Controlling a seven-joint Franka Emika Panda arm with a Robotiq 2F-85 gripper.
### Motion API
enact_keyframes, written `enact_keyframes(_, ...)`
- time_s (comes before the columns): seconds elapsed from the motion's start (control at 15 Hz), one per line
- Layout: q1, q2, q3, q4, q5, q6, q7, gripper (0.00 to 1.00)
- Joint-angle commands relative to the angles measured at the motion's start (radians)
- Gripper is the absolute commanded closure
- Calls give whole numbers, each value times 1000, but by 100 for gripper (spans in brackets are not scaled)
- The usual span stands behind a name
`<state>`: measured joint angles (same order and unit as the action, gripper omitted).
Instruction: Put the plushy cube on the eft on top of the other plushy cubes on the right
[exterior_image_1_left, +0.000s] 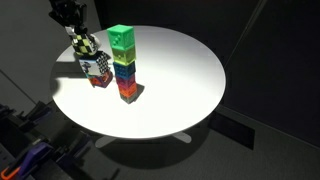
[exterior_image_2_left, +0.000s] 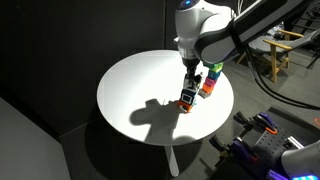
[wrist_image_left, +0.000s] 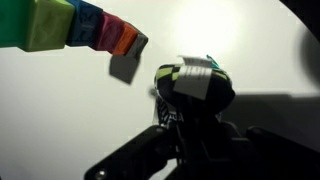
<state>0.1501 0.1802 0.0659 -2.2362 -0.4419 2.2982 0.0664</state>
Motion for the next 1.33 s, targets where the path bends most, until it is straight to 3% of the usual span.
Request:
enact_keyframes(0.0,-18,-1,-3,-17,-9,43,-52,94)
enact_keyframes(0.6,-22,-1,-3,-61,3,115,-74,93)
enact_keyframes(0.67,-23,-3,-2,-69,7,124,-77,79)
enact_keyframes(0.73,-23,-3,-2,-73,7,131,-77,57)
enact_keyframes(0.93,-24,-6,-3,-80,9,141,-78,48)
enact_keyframes(1.27,-18,-24,-2,-97,3,135,-64,8)
